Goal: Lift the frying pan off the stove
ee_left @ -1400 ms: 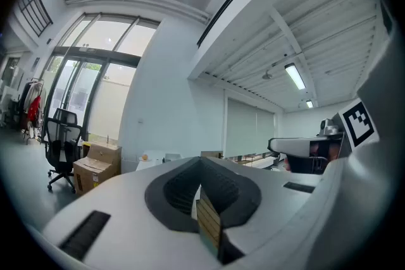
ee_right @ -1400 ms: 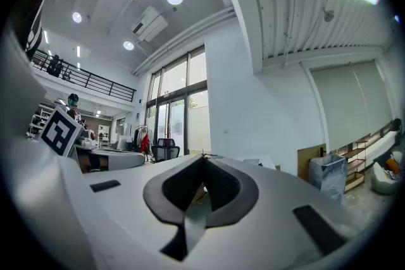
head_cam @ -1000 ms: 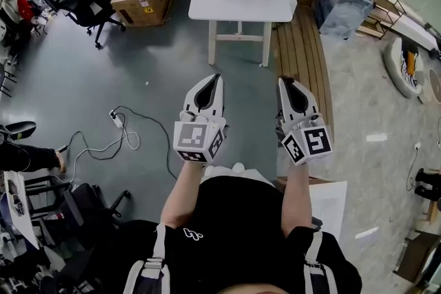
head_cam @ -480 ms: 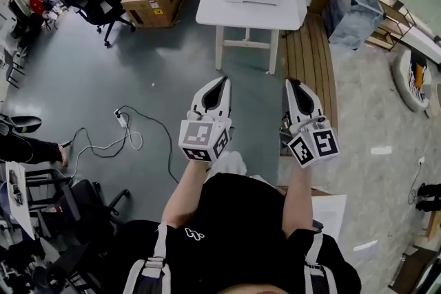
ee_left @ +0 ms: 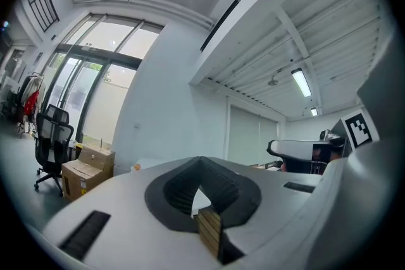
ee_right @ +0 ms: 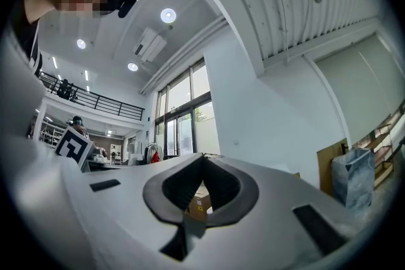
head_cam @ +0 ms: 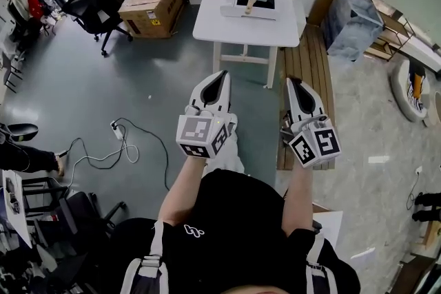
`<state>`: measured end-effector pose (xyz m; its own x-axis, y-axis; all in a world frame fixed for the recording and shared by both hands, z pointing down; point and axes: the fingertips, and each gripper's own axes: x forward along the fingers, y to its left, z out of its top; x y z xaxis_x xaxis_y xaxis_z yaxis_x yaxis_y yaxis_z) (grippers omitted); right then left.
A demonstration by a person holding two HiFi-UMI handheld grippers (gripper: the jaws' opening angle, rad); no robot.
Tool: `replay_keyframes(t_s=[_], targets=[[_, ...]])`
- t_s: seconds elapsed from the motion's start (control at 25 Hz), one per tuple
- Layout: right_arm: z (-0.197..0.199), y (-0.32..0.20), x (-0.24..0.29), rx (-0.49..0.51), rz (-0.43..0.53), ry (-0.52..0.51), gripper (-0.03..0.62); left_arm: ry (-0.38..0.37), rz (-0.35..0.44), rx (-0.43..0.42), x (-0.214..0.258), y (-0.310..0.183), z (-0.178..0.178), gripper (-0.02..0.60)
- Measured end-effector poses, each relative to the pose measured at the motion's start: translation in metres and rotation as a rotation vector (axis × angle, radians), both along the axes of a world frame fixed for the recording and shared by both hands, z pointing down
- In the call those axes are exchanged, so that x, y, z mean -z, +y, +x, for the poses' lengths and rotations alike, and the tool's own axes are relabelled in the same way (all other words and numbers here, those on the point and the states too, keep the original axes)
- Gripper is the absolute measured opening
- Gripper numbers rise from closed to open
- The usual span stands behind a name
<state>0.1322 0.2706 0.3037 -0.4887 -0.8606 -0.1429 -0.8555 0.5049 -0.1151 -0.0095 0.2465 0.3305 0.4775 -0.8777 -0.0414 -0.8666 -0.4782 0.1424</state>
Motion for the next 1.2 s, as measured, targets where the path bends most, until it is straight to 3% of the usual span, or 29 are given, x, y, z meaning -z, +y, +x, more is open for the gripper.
replay_keyframes(t_s=[0.16, 0.28, 0.52, 0.72, 0.96, 1.2], targets=[[0.002, -0.058, -0.009, -0.012, 0.010, 0.022, 0.005, 0.021, 0.038, -0.001, -0.003, -0.060, -0.006, -0.003], [-0.005, -0.123, -0.021, -0.017, -0.019, 0.055, 0.005, 0.038, 0.003, 0.011, -0.020, -0.122, -0.014, -0.005], [-0.025, -0.279, -0.011, -0.033, -0.033, 0.074, 0.006, 0.026, -0.037, 0.018, -0.017, -0.276, -0.037, -0.003], [-0.021, -0.391, -0.008, -0.091, -0.043, 0.070, 0.006, -0.002, -0.039, -0.030, -0.010, -0.387, -0.036, -0.003], [-0.012, -0.454, -0.016, -0.109, -0.053, 0.071, 0.006, -0.021, -0.036, -0.120, -0.008, -0.454, -0.009, -0.003], [-0.003, -0.495, -0.024, -0.125, -0.074, 0.070, 0.006, -0.003, -0.041, -0.131, -0.007, -0.497, 0.002, -0.003]])
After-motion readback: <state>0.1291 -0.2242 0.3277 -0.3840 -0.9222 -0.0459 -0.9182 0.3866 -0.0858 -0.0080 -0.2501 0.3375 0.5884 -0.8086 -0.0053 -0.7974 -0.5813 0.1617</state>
